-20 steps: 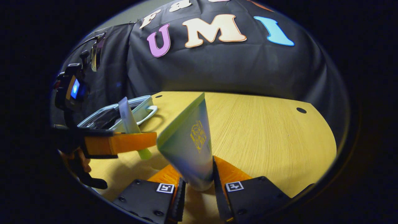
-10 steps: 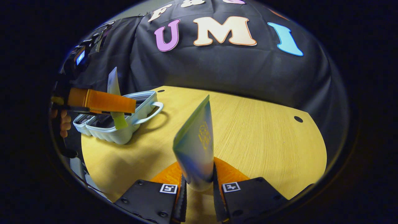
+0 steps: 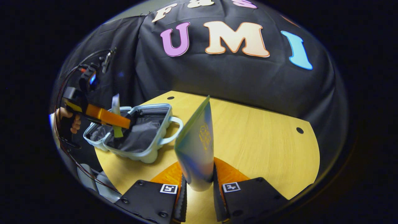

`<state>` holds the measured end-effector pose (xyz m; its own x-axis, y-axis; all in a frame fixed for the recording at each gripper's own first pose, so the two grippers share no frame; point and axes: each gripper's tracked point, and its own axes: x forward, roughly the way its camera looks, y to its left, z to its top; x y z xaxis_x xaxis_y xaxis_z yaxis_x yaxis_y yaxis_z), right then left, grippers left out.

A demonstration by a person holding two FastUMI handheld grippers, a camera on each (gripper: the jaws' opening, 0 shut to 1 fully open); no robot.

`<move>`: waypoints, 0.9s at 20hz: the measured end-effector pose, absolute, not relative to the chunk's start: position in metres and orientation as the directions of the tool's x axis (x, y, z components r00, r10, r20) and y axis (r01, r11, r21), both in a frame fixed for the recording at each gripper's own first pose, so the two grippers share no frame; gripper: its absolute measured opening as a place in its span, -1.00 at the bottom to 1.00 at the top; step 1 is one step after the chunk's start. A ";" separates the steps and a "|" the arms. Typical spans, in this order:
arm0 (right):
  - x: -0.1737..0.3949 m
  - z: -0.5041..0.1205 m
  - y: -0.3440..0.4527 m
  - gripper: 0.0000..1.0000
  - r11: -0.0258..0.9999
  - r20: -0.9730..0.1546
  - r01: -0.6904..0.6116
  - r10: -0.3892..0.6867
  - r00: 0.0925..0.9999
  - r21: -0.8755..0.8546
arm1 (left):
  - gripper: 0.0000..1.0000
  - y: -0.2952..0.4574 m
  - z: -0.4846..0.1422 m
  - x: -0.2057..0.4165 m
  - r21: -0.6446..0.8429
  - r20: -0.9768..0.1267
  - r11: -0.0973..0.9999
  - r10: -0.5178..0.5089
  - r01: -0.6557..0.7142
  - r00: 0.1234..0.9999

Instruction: First open the suitcase, pack the skin care products into it, and then close the suitcase.

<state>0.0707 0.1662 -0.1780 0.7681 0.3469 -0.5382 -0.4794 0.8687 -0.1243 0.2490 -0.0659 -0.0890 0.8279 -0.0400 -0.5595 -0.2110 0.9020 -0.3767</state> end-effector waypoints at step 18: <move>0.088 -0.234 0.363 -0.24 0.734 -0.714 -0.675 0.431 0.552 -0.079 | -0.48 -0.008 -0.180 0.244 -0.392 -0.824 0.832 -0.129 -0.392 0.551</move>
